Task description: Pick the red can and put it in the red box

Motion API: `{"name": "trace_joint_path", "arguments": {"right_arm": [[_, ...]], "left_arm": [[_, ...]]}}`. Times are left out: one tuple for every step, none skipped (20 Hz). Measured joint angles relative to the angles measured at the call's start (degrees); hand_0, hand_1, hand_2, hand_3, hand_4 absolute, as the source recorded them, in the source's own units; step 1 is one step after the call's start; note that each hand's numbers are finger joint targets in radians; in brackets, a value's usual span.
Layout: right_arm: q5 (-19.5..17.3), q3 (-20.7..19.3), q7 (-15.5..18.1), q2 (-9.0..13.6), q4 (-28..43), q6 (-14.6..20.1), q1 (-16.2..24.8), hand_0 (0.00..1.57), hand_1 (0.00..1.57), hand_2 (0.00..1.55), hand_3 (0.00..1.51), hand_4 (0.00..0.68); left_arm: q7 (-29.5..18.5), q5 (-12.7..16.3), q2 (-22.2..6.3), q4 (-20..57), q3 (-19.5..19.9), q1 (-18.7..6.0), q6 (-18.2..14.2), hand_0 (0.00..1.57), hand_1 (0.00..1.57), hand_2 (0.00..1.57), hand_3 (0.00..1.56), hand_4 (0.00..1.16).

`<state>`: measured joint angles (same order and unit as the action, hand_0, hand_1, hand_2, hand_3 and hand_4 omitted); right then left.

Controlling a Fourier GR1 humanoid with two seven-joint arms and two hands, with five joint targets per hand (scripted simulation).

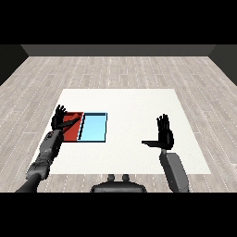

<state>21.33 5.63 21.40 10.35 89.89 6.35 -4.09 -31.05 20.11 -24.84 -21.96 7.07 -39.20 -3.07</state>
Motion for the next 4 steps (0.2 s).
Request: {"name": "trace_joint_path", "arguments": {"right_arm": [[-0.2, 0.0, 0.2, 0.2, -0.3, -0.2, 0.1, 0.0, 0.0, 0.0, 0.0, 0.0], [-0.5, 0.3, 0.4, 0.2, -0.5, -0.3, 0.4, 0.0, 0.0, 0.0, 0.0, 0.0], [-0.7, 0.4, 0.7, 0.3, -1.0, -0.7, 0.1, 0.0, 0.0, 0.0, 0.0, 0.0], [-0.9, 0.5, 0.9, 0.5, -1.2, -1.0, 0.0, 0.0, 0.0, 0.0, 0.0, 0.0]], "left_arm": [[-2.2, 1.6, 1.4, -1.9, 1.0, 0.4, 1.9, 0.0, 0.0, 0.0, 0.0, 0.0], [-4.7, 2.7, 3.1, -3.8, 1.5, 1.2, 3.8, 0.0, 0.0, 0.0, 0.0, 0.0], [-6.4, 3.7, 4.7, -5.8, 1.8, 1.9, 5.5, 0.0, 0.0, 0.0, 0.0, 0.0], [-8.2, 4.2, 6.5, -7.9, 1.5, 3.1, 6.7, 0.0, 0.0, 0.0, 0.0, 0.0]]}}
